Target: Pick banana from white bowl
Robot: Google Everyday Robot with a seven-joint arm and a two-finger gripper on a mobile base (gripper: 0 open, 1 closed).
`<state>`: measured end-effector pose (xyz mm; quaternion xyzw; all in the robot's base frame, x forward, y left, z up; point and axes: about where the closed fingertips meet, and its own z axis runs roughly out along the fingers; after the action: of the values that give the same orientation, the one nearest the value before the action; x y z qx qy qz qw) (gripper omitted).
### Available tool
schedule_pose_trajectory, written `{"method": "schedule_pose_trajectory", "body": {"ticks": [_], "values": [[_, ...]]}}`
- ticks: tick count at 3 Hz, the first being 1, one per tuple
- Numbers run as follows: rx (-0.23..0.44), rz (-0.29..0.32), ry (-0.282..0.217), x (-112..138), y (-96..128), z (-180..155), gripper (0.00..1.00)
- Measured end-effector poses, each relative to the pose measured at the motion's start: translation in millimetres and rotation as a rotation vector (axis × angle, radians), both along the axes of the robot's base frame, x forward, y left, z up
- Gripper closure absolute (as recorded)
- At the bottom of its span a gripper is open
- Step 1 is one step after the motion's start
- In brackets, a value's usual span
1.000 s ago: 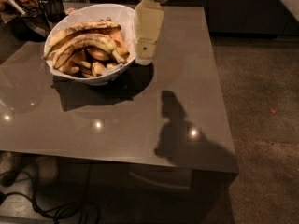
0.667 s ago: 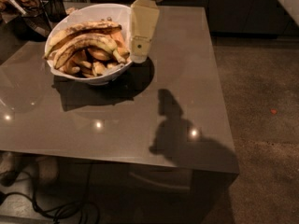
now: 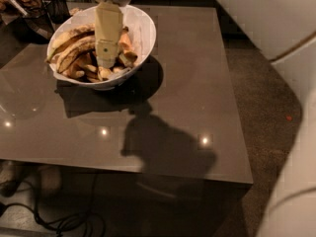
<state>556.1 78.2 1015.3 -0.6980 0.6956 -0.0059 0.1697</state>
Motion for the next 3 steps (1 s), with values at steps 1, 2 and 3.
{"method": "schedule_pose_trajectory", "body": {"ticks": [1, 2, 3], "values": [[0.009, 0.014, 0.026, 6.0, 21.8, -5.7, 0.00], [0.015, -0.034, 0.044, 20.9, 28.0, -10.2, 0.08], [0.019, -0.088, 0.065, 36.0, 30.1, -17.8, 0.14]]}}
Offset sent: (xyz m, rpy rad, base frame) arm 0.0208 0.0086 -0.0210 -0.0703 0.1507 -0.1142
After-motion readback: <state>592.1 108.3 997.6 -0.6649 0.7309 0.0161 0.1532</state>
